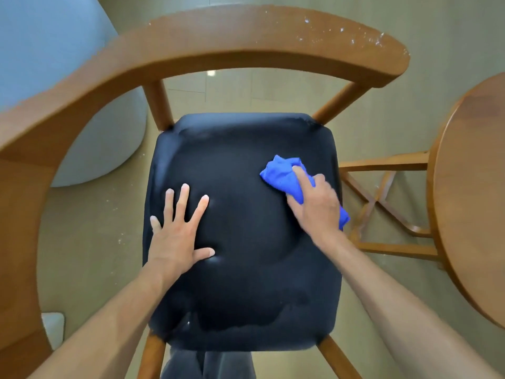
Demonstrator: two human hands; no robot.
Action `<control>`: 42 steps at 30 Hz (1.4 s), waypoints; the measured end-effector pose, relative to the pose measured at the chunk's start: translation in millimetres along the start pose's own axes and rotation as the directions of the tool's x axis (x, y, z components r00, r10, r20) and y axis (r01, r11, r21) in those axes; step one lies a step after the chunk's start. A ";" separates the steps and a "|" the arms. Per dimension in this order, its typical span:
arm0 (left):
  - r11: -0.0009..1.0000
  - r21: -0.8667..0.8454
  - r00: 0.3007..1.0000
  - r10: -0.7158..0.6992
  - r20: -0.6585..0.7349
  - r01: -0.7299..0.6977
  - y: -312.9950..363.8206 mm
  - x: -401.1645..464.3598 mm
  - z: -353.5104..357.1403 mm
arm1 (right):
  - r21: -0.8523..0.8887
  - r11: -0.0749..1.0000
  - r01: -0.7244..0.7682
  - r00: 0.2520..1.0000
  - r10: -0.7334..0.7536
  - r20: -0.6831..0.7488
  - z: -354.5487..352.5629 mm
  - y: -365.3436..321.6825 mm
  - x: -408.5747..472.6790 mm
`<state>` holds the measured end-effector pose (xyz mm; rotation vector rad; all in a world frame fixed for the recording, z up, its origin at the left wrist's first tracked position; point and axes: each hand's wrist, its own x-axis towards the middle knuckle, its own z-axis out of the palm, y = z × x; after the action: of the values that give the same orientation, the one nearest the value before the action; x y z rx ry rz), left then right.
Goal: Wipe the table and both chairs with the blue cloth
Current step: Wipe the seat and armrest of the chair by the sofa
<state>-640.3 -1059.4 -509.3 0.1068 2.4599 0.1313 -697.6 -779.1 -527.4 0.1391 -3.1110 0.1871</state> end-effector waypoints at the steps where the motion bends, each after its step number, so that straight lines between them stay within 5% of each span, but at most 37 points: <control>1: 1.000 -0.003 1.000 -0.002 -0.002 0.002 -0.3 -0.6 -0.4 | -0.022 1.000 0.022 1.000 -0.022 0.006 0.3 -12.6 -20.2; 4: 1.000 0.009 1.000 0.006 -0.017 -0.006 -0.5 -2.8 -2.9 | 0.044 0.970 0.239 0.958 -0.243 0.151 -5.6 -45.6 -104.2; 7: 0.999 0.032 1.000 0.007 -0.022 -0.006 -1.7 -4.7 -5.1 | 0.145 0.860 0.489 0.800 -0.508 0.319 -18.5 -54.9 -179.6; 10: 0.999 0.040 1.000 -0.007 -0.021 0.008 2.4 -7.8 -5.5 | 0.216 0.736 0.642 0.670 -0.675 0.308 -21.2 -33.9 -160.1; 12: 1.000 0.017 1.000 -0.021 -0.012 0.022 5.2 -10.3 -4.7 | 0.123 0.813 0.569 0.773 -0.580 0.257 -17.5 -12.9 -112.3; 14: 1.000 0.000 1.000 -0.014 0.004 0.014 3.5 -15.3 -3.3 | 0.028 0.978 0.206 0.961 -0.207 0.185 -21.7 7.2 -62.8; 16: 0.999 -0.032 1.000 -0.001 0.000 0.001 -1.7 -20.9 -4.4 | 0.062 0.967 -0.248 0.953 0.232 0.196 -26.1 13.9 -36.0; 18: 0.995 -0.100 1.000 -0.021 0.007 0.022 -6.1 -27.0 -9.7 | 0.098 0.897 -0.430 0.893 0.407 0.192 -23.0 -6.2 -40.6; 24: 0.995 -0.081 0.997 -0.060 0.042 0.063 -12.7 -40.0 -12.9 | 0.104 0.993 0.059 0.973 -0.080 0.215 -8.0 -103.2 -142.5; 31: 0.997 -0.071 0.984 0.007 0.176 0.006 -22.2 -41.9 -19.4 | 0.238 0.832 0.500 0.732 -0.554 0.397 -22.9 -160.4 -186.8; 34: 0.998 -0.056 0.976 -0.003 0.216 0.016 -15.4 -38.7 -20.7 | 0.312 0.639 0.703 0.491 -0.753 0.438 -18.5 -169.3 -197.5; 39: 0.998 -0.056 0.967 -0.020 0.255 0.035 -9.5 -34.5 -16.1 | 0.324 0.275 0.905 0.094 -0.873 0.478 -18.3 -159.7 -162.8; 42: 0.998 -0.044 0.969 -0.022 0.248 0.034 -9.3 -34.1 -11.7 | 0.285 0.372 0.883 0.224 -0.870 0.440 -17.7 -180.2 -145.8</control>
<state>-621.5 -1073.1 -480.2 0.0629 2.2066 0.1547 -535.9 -942.4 -492.4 2.2563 -2.8087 0.0600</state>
